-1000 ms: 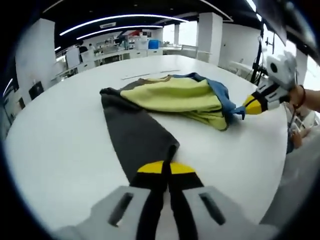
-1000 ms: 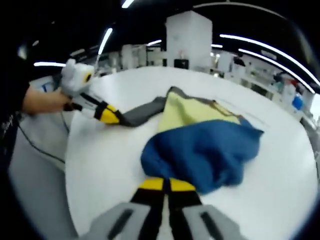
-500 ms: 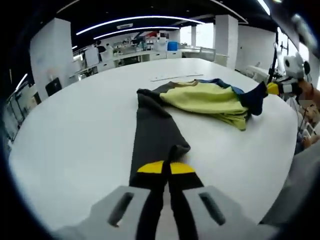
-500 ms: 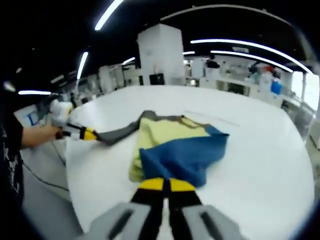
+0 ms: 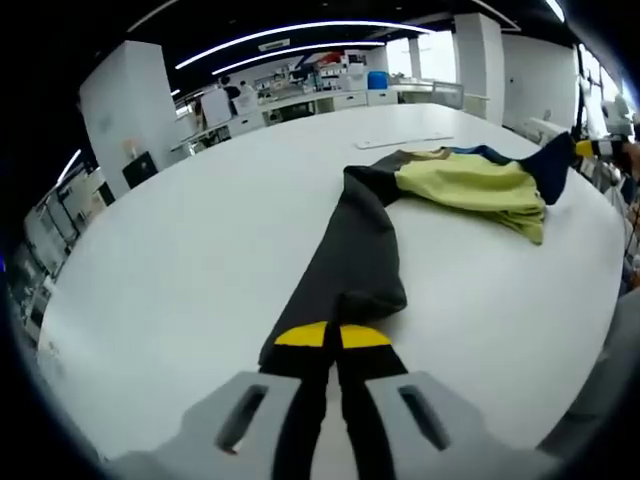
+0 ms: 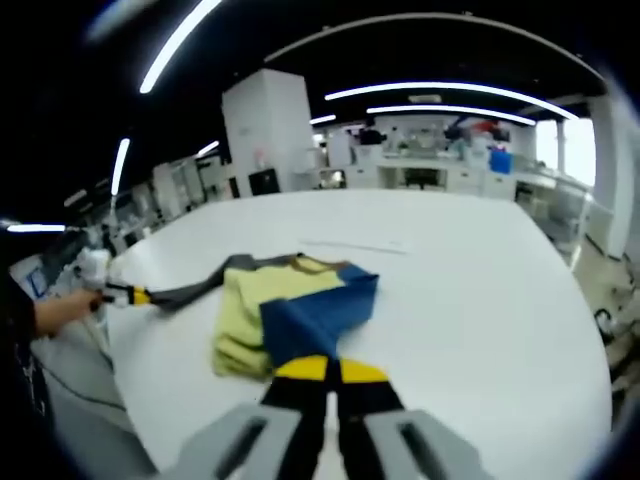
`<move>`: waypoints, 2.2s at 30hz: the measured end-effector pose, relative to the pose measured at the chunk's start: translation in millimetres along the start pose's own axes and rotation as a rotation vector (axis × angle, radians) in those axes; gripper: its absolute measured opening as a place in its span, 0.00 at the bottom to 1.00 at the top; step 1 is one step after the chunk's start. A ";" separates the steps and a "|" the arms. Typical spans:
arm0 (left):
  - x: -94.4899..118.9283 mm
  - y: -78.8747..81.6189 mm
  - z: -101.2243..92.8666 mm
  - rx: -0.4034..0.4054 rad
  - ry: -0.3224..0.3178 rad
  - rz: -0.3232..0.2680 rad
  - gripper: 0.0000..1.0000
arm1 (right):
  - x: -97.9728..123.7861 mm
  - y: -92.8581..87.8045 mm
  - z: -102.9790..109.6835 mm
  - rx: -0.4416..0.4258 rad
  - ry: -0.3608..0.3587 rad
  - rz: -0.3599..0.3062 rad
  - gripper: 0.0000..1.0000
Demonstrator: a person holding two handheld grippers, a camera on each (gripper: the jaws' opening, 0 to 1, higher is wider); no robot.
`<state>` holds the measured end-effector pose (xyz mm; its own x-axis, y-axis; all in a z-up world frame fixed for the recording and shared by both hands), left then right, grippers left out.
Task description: Fold the garment on the visible template until the final outline fits inside the template.
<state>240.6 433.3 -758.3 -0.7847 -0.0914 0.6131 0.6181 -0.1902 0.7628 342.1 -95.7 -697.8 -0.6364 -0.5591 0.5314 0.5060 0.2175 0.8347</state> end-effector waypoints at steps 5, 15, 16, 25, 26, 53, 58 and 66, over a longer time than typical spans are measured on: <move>-1.7 -6.4 11.7 -0.043 0.024 0.036 0.00 | 9.7 -6.4 -23.4 -0.010 -0.087 0.021 0.00; -0.2 -14.9 34.4 -0.092 0.082 0.072 0.00 | 26.8 -19.9 -71.3 -0.184 -0.213 -0.008 0.00; 0.0 -15.0 35.0 -0.095 0.085 0.073 0.00 | 27.2 -21.0 -74.9 -0.204 -0.215 -0.015 0.00; -7.1 -17.5 52.2 -0.088 0.092 0.078 0.00 | 29.5 -33.2 -99.2 -0.361 -0.254 -0.023 0.00; -7.9 -17.4 53.9 -0.088 0.091 0.080 0.00 | 30.2 -33.8 -102.7 -0.372 -0.260 -0.025 0.00; -27.6 -10.1 89.9 -0.149 0.154 0.098 0.00 | 45.6 -67.2 -156.1 -0.529 -0.423 0.143 0.00; -30.6 -9.0 97.5 -0.155 0.154 0.097 0.00 | 47.0 -67.0 -152.9 -0.514 -0.424 0.151 0.00; -24.5 -4.8 95.1 -0.038 0.146 0.048 0.17 | 41.9 -62.9 -148.2 -0.360 -0.387 0.207 0.31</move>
<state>261.3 529.5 -757.4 -0.7546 -0.2418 0.6101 0.6549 -0.2185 0.7234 369.8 -251.4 -749.4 -0.6358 -0.1850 0.7493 0.7661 -0.0331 0.6419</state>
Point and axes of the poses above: the point that each gripper's makers call its tool centre point, and the gripper's own axes: x roughly backward along the fingers, z roughly to its left, y roughly out of its top, the point moved 7 cm from there along x, roughly backward along the fingers, and after that the axes turned 5 degrees about y, right-handed, at the moved point
